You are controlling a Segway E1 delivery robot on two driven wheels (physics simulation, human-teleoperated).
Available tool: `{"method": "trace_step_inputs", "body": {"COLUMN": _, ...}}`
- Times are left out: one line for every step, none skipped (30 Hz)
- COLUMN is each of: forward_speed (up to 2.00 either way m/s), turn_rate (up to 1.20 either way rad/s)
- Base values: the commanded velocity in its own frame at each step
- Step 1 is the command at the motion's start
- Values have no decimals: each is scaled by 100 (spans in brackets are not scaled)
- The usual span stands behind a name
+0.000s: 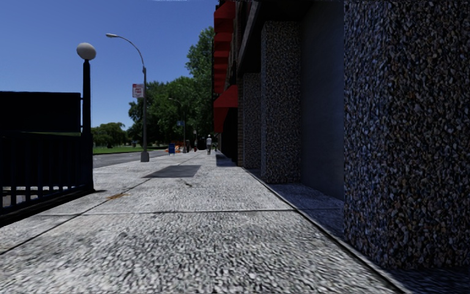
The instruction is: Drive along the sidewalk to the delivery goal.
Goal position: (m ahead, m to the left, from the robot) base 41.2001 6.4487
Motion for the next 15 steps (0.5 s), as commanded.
{"method": "trace_step_inputs", "body": {"forward_speed": 189, "turn_rate": 46}}
{"method": "trace_step_inputs", "body": {"forward_speed": 189, "turn_rate": 46}}
{"method": "trace_step_inputs", "body": {"forward_speed": 189, "turn_rate": 45}}
{"method": "trace_step_inputs", "body": {"forward_speed": 189, "turn_rate": 42}}
{"method": "trace_step_inputs", "body": {"forward_speed": 189, "turn_rate": 42}}
{"method": "trace_step_inputs", "body": {"forward_speed": 189, "turn_rate": 40}}
{"method": "trace_step_inputs", "body": {"forward_speed": 189, "turn_rate": 40}}
{"method": "trace_step_inputs", "body": {"forward_speed": 189, "turn_rate": 39}}
{"method": "trace_step_inputs", "body": {"forward_speed": 189, "turn_rate": 0}}
{"method": "trace_step_inputs", "body": {"forward_speed": 189, "turn_rate": 0}}
{"method": "trace_step_inputs", "body": {"forward_speed": 189, "turn_rate": 0}}
{"method": "trace_step_inputs", "body": {"forward_speed": 189, "turn_rate": 0}}
{"method": "trace_step_inputs", "body": {"forward_speed": 189, "turn_rate": 0}}
{"method": "trace_step_inputs", "body": {"forward_speed": 189, "turn_rate": 0}}
{"method": "trace_step_inputs", "body": {"forward_speed": 189, "turn_rate": 0}}
